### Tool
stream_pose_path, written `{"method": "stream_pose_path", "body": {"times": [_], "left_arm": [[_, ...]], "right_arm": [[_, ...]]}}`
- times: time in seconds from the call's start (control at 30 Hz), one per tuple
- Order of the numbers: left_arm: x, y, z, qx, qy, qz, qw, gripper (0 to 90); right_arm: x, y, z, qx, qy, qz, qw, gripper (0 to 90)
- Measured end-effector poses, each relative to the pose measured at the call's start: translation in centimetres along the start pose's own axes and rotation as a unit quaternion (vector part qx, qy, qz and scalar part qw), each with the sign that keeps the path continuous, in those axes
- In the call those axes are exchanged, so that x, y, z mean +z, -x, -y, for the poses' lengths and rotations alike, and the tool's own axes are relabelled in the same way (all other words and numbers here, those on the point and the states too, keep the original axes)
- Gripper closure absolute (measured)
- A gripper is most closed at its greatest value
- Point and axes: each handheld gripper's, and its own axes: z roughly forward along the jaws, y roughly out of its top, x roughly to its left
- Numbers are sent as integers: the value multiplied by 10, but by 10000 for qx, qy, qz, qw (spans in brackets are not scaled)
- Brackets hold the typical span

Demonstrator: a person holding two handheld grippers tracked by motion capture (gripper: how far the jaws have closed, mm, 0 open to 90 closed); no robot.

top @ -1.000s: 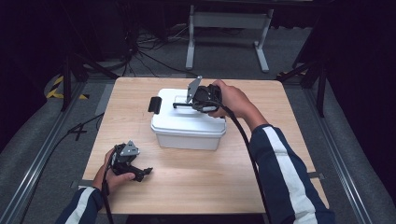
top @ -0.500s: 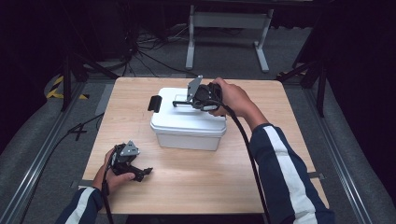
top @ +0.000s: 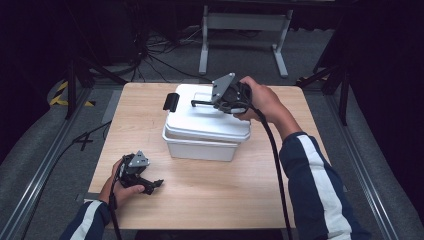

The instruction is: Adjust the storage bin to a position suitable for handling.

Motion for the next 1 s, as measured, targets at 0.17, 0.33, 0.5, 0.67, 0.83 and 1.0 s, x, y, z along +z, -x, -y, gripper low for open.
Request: {"method": "stream_pose_path", "body": {"times": [0.17, 0.33, 0.5, 0.67, 0.83, 1.0], "left_arm": [[0, 0, 0, -18, -10, 16, 10000, 5], [0, 0, 0, -16, -9, 15, 10000, 5], [0, 0, 0, -16, -10, 15, 10000, 5], [0, 0, 0, -18, -10, 16, 10000, 5], [0, 0, 0, -16, 6, 4, 10000, 5], [0, 0, 0, -18, 17, 2, 10000, 5]], "right_arm": [[-16, 2, 12, 101, 111, 141, 9998, 847], [-34, 3, 30, 201, 109, 190, 9996, 847], [-54, 4, 60, 406, 181, 360, 9984, 848], [-68, 4, 87, 605, 173, 444, 9970, 847], [-80, 0, 115, 783, 159, 536, 9954, 848], [-93, -2, 144, 1030, 200, 646, 9924, 848]]}}
